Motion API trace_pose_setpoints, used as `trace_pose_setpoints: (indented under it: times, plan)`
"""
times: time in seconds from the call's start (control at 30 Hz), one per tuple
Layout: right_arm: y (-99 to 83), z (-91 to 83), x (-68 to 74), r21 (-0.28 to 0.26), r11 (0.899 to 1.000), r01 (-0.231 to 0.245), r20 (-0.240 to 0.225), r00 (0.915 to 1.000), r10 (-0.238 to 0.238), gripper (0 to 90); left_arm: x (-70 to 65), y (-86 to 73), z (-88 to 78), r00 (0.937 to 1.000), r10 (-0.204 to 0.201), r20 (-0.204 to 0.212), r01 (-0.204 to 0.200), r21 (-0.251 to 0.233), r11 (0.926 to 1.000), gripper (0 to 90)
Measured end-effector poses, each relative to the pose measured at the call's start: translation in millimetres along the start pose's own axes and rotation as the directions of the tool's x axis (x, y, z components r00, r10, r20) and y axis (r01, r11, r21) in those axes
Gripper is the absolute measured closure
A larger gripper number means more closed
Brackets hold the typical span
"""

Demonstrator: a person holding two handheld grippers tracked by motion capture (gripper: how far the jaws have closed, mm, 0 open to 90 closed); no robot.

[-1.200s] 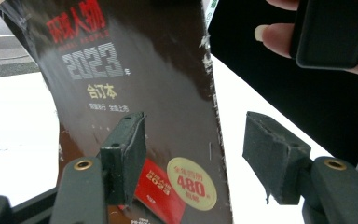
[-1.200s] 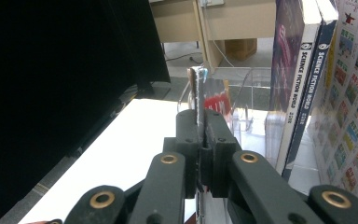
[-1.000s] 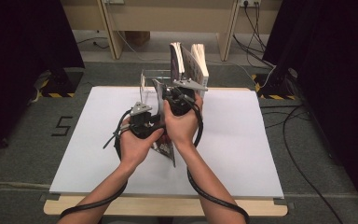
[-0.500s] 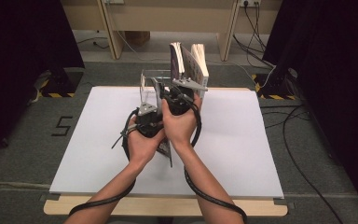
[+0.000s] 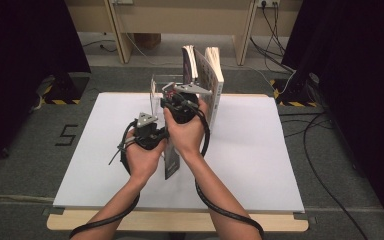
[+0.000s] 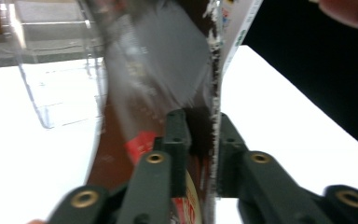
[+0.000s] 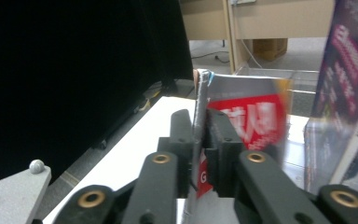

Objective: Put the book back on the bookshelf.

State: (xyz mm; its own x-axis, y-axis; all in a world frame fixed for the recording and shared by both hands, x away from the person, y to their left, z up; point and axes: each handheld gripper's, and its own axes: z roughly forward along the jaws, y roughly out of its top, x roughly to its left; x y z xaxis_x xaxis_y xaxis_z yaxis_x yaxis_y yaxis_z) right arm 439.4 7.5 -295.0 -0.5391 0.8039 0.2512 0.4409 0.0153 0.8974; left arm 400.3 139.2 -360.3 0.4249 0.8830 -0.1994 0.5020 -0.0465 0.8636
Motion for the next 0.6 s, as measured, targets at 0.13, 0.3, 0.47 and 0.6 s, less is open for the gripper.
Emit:
trace_pose_setpoints:
  times: [0.13, 0.3, 0.47, 0.6]
  plan:
    - [2.7, -2.9, 3.0, -0.015, 1.0, 0.017, -0.064, 0.9978, -0.018, 65.2, 10.9, -3.7, -0.7, 0.9989, -0.038, 0.027, 0.037, 0.011, 0.9992, 86.3]
    - [6.8, -23.6, -1.5, -0.045, 0.999, -0.003, -0.126, 0.992, -0.002, 60.2, 19.2, -3.5, -5.6, 0.9976, -0.057, 0.041, 0.058, -0.017, 0.9982, 86.4]
    - [2.8, -49.1, -27.9, -0.071, 0.997, -0.012, -0.089, 0.996, 0.006, 59.9, 25.4, -2.4, -13.4, 0.9972, -0.046, 0.058, 0.049, -0.041, 0.998, 86.5]
    - [-10.7, -67.7, -60.6, -0.07, 0.996, -0.049, -0.044, 0.9979, 0.046, 59.9, 32.5, -2.3, -16.5, 0.9957, -0.059, 0.072, 0.063, -0.058, 0.9963, 86.5]
